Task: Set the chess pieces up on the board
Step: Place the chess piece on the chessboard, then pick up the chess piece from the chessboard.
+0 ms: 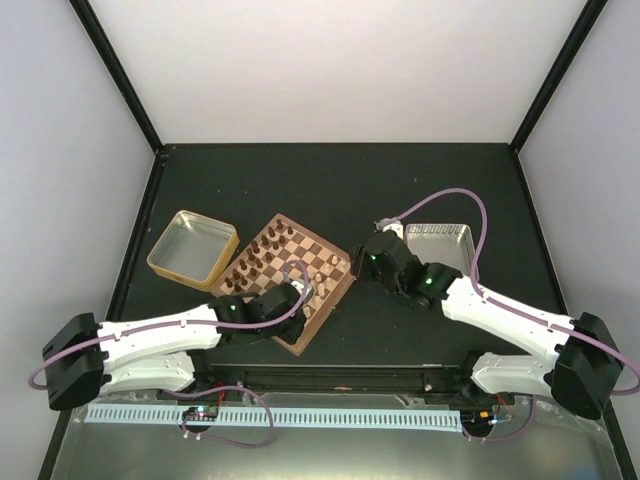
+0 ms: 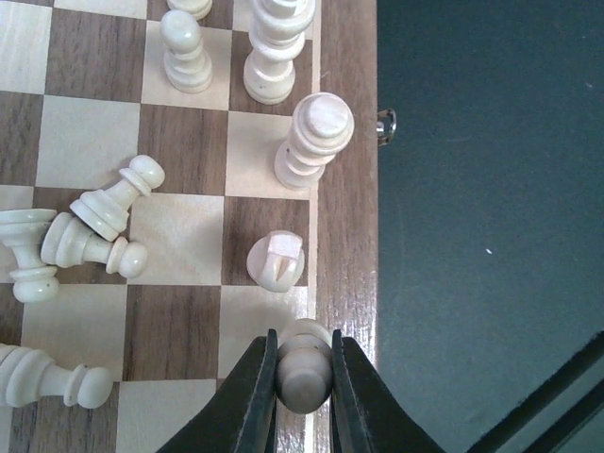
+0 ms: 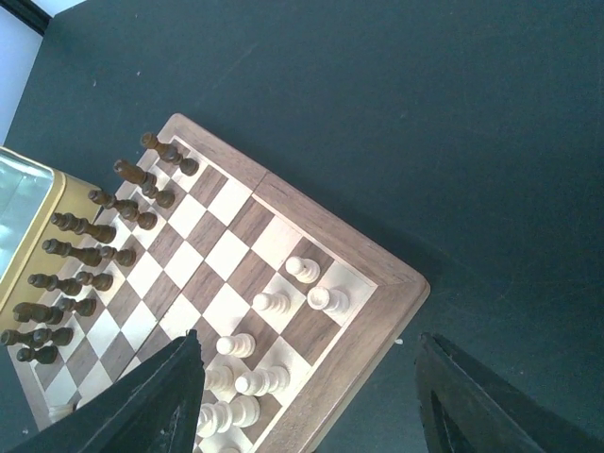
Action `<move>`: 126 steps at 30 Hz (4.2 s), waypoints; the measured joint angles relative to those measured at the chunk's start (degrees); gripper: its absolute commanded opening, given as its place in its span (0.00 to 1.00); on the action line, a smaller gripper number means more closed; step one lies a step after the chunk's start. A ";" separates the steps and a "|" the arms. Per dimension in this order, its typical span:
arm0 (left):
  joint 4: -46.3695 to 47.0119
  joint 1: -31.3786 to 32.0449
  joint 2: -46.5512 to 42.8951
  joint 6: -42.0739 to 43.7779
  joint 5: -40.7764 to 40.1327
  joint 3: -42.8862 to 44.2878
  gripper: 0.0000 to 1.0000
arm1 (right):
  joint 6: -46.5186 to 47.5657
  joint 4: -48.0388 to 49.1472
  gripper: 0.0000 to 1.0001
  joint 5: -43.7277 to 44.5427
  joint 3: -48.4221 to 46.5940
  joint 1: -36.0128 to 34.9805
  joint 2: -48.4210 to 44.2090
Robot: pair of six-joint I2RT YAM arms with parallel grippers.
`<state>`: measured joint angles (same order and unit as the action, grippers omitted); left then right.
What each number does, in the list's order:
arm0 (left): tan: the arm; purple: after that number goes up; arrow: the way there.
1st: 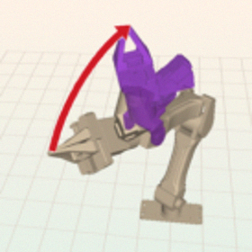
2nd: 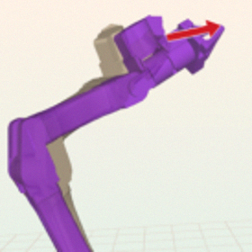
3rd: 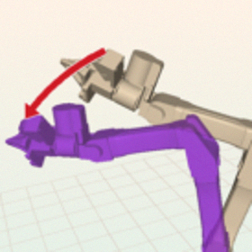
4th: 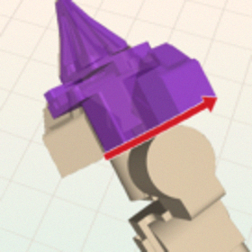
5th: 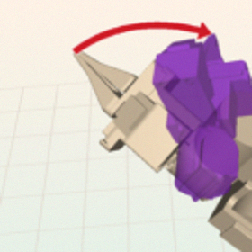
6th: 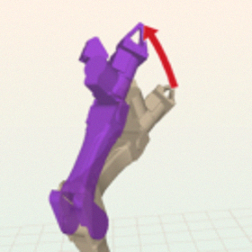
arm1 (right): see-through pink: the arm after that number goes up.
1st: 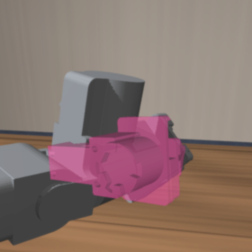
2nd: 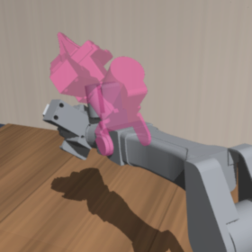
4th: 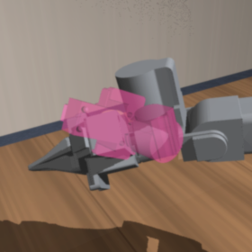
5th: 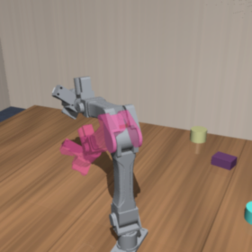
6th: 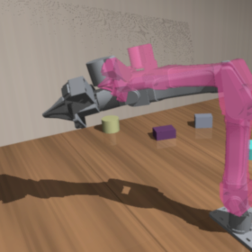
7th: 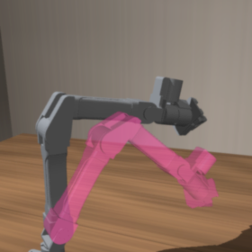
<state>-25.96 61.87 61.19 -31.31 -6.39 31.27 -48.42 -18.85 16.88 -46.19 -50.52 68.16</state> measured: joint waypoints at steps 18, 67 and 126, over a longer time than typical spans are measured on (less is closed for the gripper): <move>1.84 0.90 3.34 -1.84 -3.69 -1.29 0.46 | -0.13 -0.02 0.62 -0.79 0.02 0.15 0.02; -11.15 -37.03 -31.58 -1.88 3.23 4.04 0.47 | 22.80 -23.69 0.46 -14.12 -40.30 -13.14 40.87; -11.30 -37.86 -31.45 -3.02 4.57 2.23 0.46 | 21.84 -27.56 0.23 -8.48 -46.71 -12.98 47.84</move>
<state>-37.26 24.01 29.74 -34.33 -1.83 33.50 -26.59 -46.41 8.40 -92.90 -63.51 116.01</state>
